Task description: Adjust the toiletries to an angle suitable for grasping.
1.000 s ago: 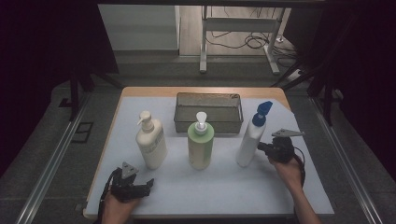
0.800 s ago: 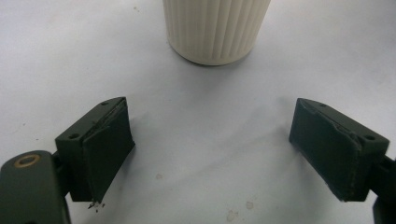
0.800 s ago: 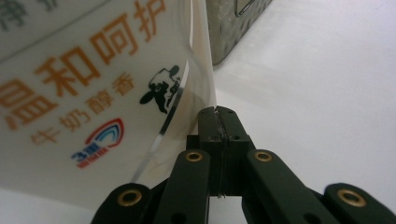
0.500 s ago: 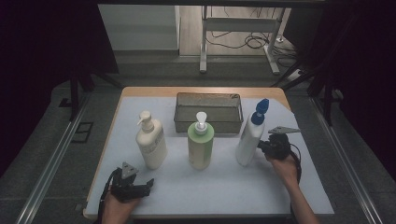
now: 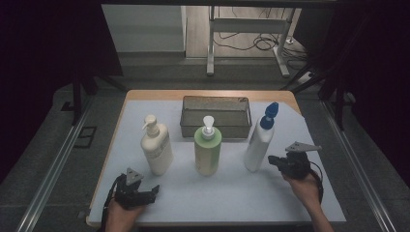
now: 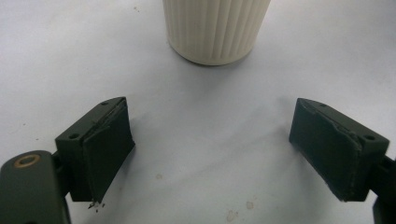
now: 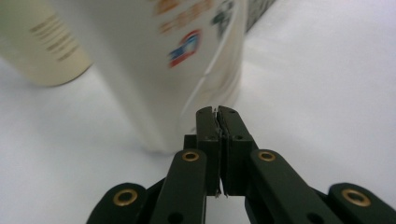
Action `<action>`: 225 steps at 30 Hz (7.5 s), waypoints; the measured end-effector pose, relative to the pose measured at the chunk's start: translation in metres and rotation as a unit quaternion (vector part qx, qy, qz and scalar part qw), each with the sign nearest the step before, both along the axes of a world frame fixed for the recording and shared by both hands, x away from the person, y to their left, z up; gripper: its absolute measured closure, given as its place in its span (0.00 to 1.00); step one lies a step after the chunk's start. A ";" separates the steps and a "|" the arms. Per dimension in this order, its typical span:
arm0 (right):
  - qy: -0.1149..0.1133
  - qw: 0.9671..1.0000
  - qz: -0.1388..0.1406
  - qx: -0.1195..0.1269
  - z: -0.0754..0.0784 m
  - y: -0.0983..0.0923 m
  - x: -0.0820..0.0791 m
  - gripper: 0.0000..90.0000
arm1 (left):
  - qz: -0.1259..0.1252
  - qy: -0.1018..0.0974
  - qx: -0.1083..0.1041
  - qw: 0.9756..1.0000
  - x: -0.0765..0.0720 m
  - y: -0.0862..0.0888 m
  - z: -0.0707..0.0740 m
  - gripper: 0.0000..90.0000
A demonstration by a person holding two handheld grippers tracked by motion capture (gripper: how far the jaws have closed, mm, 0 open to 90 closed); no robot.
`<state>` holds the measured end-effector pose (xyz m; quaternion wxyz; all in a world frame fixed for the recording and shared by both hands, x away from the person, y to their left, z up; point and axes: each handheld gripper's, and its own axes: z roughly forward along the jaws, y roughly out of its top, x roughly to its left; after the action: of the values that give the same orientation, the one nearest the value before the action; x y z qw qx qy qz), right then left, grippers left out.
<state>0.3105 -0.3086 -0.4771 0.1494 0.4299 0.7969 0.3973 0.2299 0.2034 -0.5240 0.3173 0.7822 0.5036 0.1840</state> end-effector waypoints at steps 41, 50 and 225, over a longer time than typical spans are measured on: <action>-0.047 0.997 0.033 -0.045 -0.009 0.077 -0.018 1.00 | 0.000 0.000 0.000 1.000 0.000 0.000 0.000 0.14; -0.044 0.997 0.032 -0.045 -0.008 0.064 -0.020 1.00 | 0.000 0.000 0.000 1.000 0.000 0.000 0.000 0.14; -0.069 0.995 0.054 -0.039 0.174 0.092 0.054 0.44 | -0.001 0.000 -0.001 1.000 0.000 0.000 0.000 0.14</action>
<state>0.3645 -0.2163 -0.3028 0.1997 0.3516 0.8216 0.4019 0.2302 0.2037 -0.5241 0.3182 0.7825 0.5029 0.1830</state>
